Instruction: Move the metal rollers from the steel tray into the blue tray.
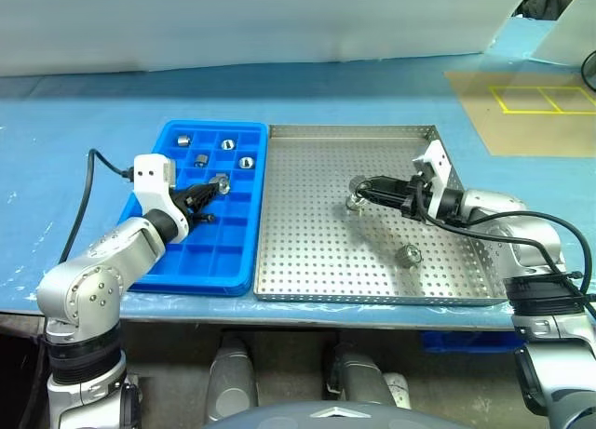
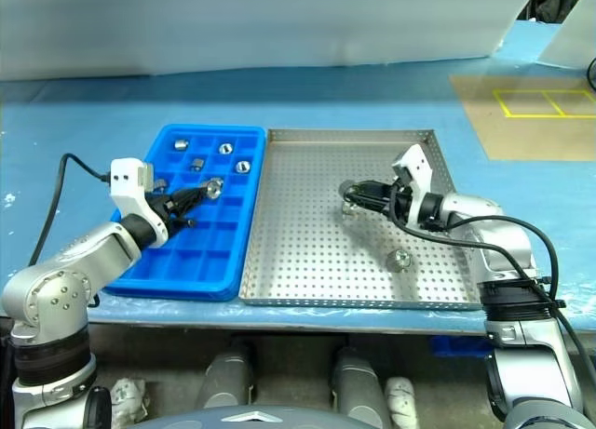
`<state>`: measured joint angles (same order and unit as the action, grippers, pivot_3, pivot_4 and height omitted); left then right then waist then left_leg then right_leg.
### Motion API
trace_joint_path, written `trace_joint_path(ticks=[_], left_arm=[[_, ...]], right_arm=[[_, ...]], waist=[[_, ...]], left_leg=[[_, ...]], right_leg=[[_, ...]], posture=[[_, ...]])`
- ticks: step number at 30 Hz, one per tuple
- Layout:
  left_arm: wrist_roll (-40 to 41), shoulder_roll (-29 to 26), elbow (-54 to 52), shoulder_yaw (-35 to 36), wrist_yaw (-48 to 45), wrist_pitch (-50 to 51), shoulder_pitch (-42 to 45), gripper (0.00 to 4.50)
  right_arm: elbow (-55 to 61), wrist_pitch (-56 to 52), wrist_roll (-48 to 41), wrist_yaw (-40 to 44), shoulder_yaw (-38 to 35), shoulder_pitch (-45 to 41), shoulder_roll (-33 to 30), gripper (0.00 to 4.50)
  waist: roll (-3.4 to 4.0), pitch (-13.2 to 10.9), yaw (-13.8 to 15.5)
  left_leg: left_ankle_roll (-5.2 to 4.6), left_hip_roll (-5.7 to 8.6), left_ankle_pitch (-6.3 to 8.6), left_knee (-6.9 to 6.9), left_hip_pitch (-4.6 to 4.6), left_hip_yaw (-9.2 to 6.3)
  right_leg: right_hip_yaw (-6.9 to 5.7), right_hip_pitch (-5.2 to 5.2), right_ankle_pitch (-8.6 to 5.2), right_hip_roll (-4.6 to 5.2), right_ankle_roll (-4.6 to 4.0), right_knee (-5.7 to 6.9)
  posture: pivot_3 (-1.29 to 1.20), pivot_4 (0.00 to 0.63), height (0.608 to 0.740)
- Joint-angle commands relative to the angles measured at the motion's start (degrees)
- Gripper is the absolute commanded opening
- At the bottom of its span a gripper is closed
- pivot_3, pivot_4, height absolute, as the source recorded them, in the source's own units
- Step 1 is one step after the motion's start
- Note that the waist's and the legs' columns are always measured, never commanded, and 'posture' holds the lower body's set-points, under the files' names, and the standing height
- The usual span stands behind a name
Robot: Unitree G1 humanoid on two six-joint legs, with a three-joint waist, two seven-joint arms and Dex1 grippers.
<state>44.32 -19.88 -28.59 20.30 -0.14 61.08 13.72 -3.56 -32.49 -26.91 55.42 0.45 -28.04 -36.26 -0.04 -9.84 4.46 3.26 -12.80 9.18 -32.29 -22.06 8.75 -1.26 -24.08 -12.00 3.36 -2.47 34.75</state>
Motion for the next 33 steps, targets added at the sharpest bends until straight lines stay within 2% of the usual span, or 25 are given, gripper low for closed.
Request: trace_joint_path(ticks=[1, 9, 22, 33], left_arm=[[-2.2, 1.4, -3.8, 2.7, 3.9, -3.0, -1.2, 0.81], [-4.0, 1.8, -2.9, 1.8, 4.5, -4.6, -2.2, 0.81], [-8.5, 1.3, 1.3, -1.6, 2.4, -6.0, -2.1, 0.81], [-13.2, 2.3, 8.6, -3.7, 1.9, -8.3, 3.1, 0.81]], right_arm=[[1.1, 0.4, 0.0, 1.1, 0.2, -2.1, 0.4, 1.21], [-0.8, 0.9, 1.4, 2.6, 1.1, -4.0, 1.4, 1.21], [0.2, 0.9, 2.2, 2.7, 0.4, -2.2, 1.3, 1.21], [0.4, 1.2, 2.7, 2.5, 0.2, -1.9, 1.1, 1.21]], waist=[[0.0, 0.0, 0.2], [-0.01, 0.0, 1.6], [-0.01, 0.0, 1.4], [-0.01, 0.0, 1.3]], left_leg=[[-0.01, 0.01, 0.01, 0.0, -0.01, 0.0], [-0.02, 0.0, 0.01, -0.01, -0.02, -0.01], [-0.01, -0.01, 0.01, 0.0, -0.01, -0.02], [-0.01, 0.0, 0.01, -0.01, -0.02, -0.01]], right_leg=[[0.0, 0.0, 0.0, 0.01, 0.0, -0.02], [-0.01, 0.0, 0.0, 0.01, 0.0, -0.01], [0.0, -0.02, 0.0, 0.0, 0.01, 0.0], [0.0, -0.02, 0.0, 0.01, 0.01, 0.01]], posture=[[0.09, 0.15, 0.74], [0.1, 0.15, 0.74], [0.08, 0.15, 0.74], [0.05, 0.15, 0.74]])
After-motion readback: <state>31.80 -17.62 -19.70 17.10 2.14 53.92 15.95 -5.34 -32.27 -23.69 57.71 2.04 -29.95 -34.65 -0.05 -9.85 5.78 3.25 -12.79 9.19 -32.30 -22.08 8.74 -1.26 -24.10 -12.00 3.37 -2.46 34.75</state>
